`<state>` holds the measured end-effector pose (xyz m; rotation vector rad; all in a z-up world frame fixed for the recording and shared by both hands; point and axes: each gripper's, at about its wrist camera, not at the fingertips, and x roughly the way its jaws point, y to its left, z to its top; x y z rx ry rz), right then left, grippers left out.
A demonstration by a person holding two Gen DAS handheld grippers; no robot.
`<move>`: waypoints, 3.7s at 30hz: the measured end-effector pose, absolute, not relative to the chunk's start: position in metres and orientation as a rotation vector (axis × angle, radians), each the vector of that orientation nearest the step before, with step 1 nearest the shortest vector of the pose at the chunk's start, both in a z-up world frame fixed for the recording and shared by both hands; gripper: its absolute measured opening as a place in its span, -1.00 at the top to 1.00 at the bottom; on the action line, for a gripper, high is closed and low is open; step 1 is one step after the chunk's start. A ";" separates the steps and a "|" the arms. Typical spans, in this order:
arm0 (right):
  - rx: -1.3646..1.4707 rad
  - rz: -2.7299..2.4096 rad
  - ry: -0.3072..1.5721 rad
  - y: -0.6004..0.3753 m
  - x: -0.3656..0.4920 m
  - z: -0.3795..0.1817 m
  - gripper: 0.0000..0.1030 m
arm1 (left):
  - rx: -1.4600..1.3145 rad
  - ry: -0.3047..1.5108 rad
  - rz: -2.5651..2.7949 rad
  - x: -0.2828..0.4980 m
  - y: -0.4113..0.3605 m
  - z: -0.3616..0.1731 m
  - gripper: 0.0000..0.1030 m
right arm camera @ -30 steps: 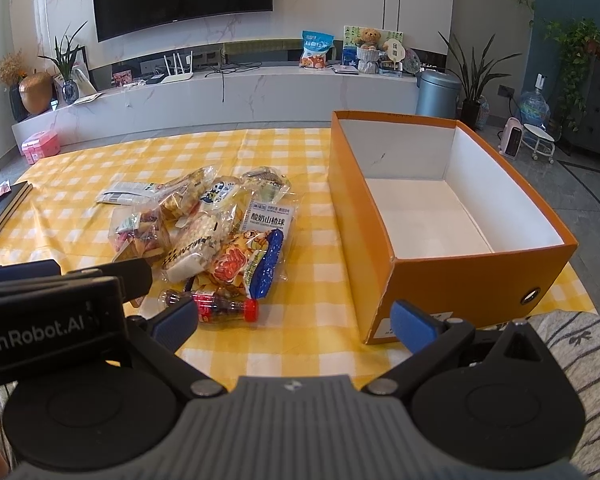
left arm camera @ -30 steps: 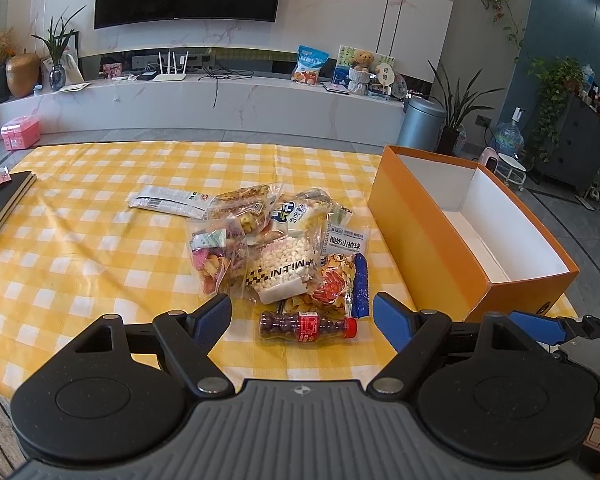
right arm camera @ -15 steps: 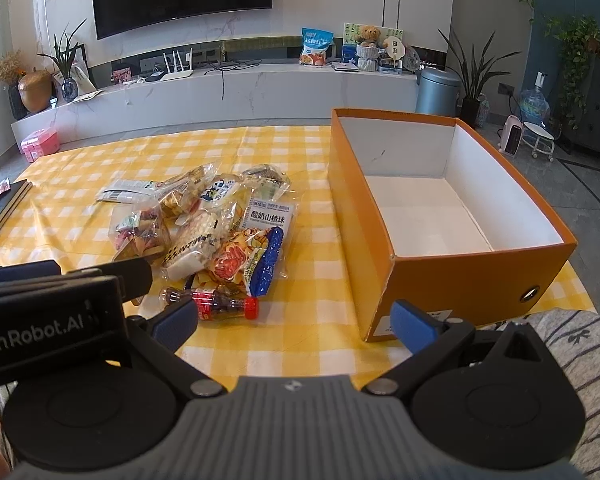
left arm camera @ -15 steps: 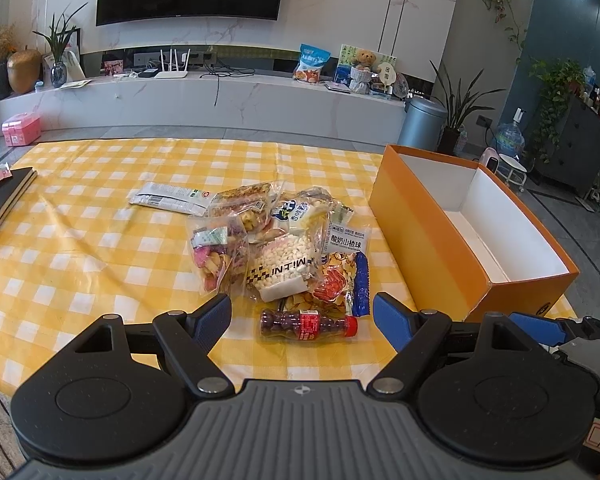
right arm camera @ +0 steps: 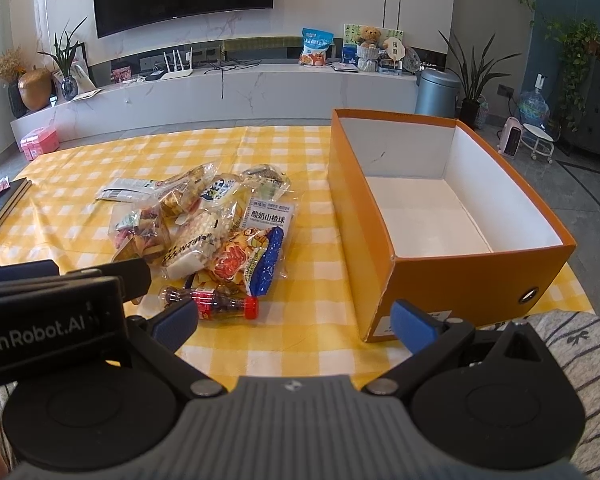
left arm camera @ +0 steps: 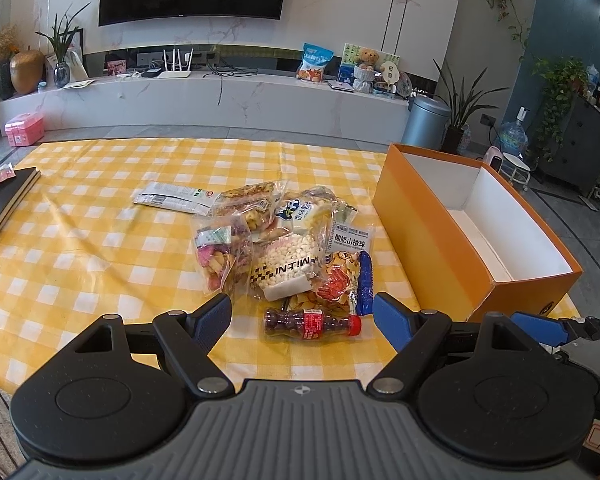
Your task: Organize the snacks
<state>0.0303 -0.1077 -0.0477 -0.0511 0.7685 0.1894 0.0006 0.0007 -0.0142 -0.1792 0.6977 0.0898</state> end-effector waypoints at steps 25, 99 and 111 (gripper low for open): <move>0.090 0.275 0.556 -0.088 0.016 -0.064 -0.94 | -0.264 0.565 0.099 -0.005 0.052 -0.016 -0.83; 0.174 0.124 0.808 -0.106 0.073 -0.121 1.00 | -0.287 0.663 0.105 0.015 0.079 -0.062 -0.75; 0.244 0.151 0.869 -0.132 0.069 -0.129 1.00 | -0.244 0.630 0.101 0.011 0.065 -0.050 -0.75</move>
